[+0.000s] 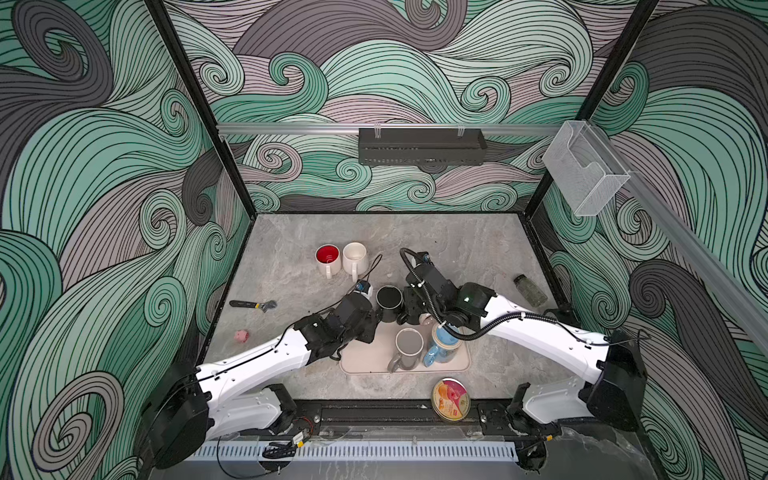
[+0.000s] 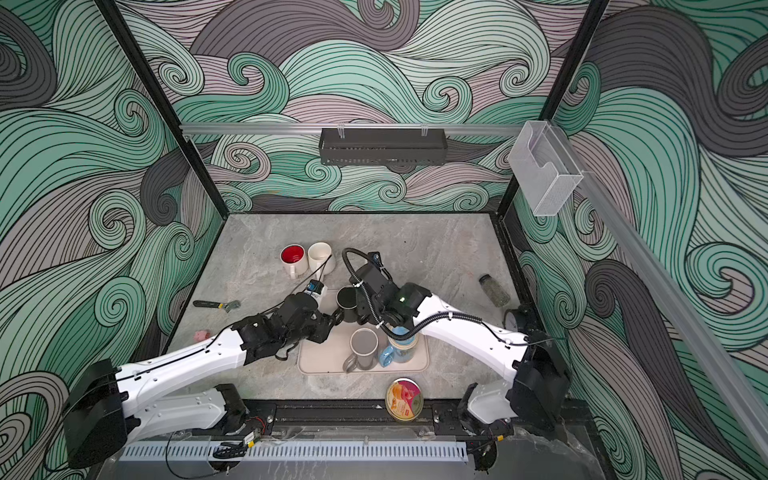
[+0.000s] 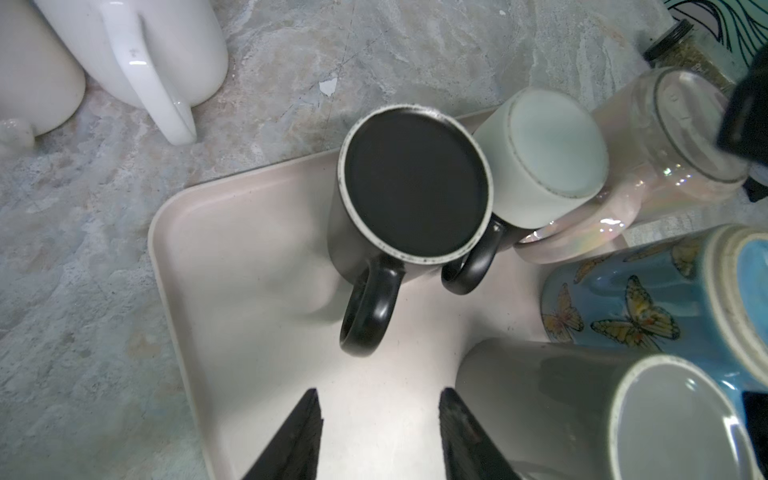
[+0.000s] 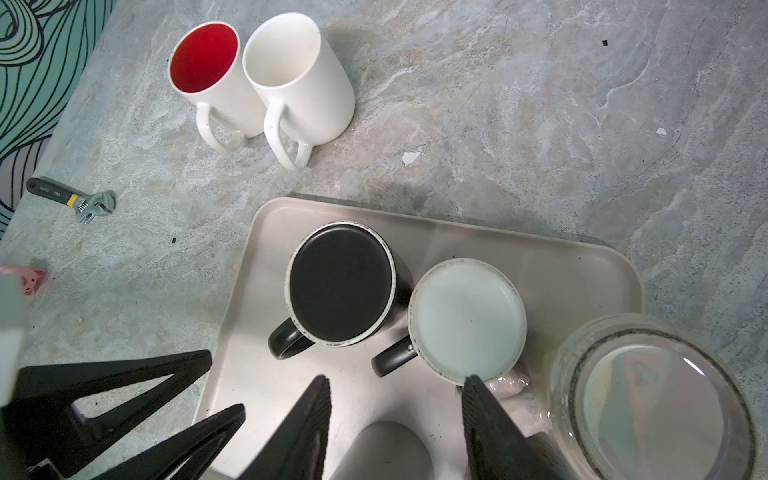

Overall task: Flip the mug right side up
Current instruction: 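Lower the left gripper and grasp the upside-down black mug by its handle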

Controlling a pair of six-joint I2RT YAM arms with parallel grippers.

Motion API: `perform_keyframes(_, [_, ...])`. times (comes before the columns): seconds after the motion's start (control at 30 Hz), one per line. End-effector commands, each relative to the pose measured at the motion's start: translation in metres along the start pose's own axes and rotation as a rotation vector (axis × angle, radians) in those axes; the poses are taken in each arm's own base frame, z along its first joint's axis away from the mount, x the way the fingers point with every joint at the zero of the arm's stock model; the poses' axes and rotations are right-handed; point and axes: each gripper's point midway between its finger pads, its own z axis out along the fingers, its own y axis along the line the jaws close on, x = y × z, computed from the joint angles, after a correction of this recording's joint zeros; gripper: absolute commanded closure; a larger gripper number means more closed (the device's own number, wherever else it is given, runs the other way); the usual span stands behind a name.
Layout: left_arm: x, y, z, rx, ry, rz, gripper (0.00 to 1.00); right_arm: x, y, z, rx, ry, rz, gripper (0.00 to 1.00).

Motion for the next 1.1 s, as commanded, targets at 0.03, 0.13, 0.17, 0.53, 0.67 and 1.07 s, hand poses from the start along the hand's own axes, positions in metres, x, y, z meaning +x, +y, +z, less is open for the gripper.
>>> perform_keyframes(0.03, [-0.016,-0.006,0.0,-0.002,-0.037,0.03,0.49,-0.003,-0.005,-0.002,0.006,-0.012,0.004,0.47])
perform_keyframes(0.13, [-0.017,-0.005,0.004,-0.017,-0.031,0.039,0.47,-0.004,-0.006,-0.003,0.003,-0.016,0.005,0.47])
perform_keyframes(0.17, [-0.016,-0.005,0.006,-0.018,-0.026,0.042,0.47,-0.003,-0.007,-0.002,0.006,-0.013,0.006,0.47])
perform_keyframes(0.53, [-0.01,-0.007,0.025,-0.023,0.007,0.047,0.47,0.0,-0.014,-0.001,0.006,-0.01,0.026,0.47])
perform_keyframes(0.67, [-0.011,-0.008,0.028,-0.023,0.006,0.049,0.48,0.001,-0.016,-0.001,0.003,-0.011,0.032,0.48])
perform_keyframes(1.07, [-0.011,-0.008,0.04,-0.035,0.027,0.06,0.52,-0.001,-0.016,0.001,-0.001,-0.012,0.034,0.47])
